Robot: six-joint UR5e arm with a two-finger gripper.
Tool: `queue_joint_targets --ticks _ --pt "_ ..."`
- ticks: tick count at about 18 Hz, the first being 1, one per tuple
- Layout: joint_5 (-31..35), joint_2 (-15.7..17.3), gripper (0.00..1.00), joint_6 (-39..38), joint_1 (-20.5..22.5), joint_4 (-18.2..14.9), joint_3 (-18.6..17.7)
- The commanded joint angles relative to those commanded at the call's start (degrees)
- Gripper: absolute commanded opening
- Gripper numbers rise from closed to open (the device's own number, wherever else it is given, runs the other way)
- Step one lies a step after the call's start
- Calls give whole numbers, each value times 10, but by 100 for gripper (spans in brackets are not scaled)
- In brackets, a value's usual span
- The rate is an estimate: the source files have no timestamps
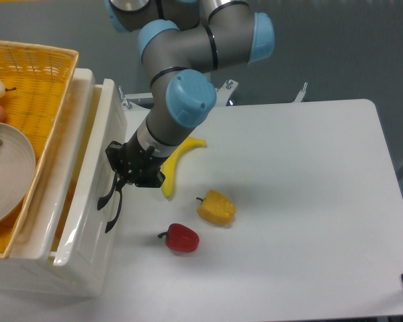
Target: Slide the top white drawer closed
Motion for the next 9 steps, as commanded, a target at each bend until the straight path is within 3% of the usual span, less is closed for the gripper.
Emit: queue_joint_targets --ticks 9 --pt "0 0 0 -3 -13 5 0"
